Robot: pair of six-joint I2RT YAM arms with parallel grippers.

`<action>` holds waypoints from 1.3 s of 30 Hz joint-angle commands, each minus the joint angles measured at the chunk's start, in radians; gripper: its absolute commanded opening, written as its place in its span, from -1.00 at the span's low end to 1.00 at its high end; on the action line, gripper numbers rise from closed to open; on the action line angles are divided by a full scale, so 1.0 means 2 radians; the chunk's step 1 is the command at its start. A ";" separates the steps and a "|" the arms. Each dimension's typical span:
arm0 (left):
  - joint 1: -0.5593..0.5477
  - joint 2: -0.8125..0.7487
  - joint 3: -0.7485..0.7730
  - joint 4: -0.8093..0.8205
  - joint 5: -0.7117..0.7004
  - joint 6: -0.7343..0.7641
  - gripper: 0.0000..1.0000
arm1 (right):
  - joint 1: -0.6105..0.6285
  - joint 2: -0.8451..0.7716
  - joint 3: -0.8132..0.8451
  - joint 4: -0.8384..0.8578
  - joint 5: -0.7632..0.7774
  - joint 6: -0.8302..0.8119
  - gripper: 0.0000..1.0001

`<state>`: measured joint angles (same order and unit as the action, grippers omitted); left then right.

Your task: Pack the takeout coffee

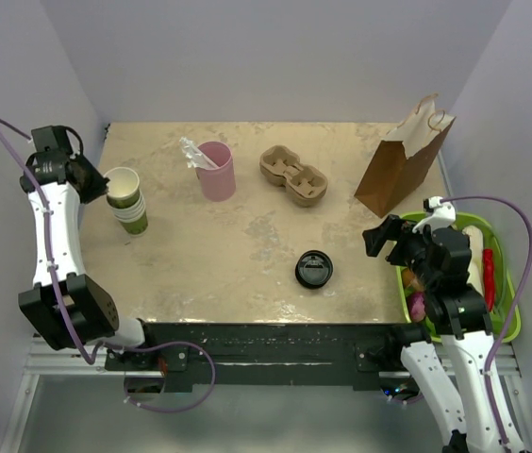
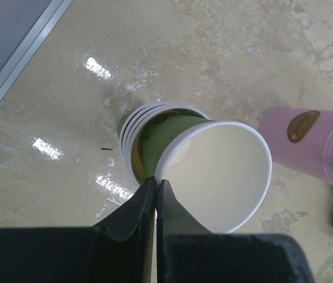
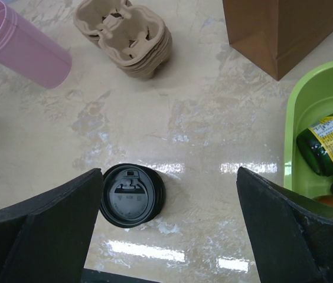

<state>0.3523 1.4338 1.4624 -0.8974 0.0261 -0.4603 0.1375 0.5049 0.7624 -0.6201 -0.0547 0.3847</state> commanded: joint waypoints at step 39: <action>-0.392 -0.160 -0.284 0.192 0.087 -0.071 -1.00 | 0.161 0.260 0.123 0.106 -0.020 -0.042 0.92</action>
<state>-0.4110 1.1126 0.9466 -0.6205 0.1967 -0.5854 0.2554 0.8459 0.8677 -0.4808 -0.2543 0.3527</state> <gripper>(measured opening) 0.066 0.953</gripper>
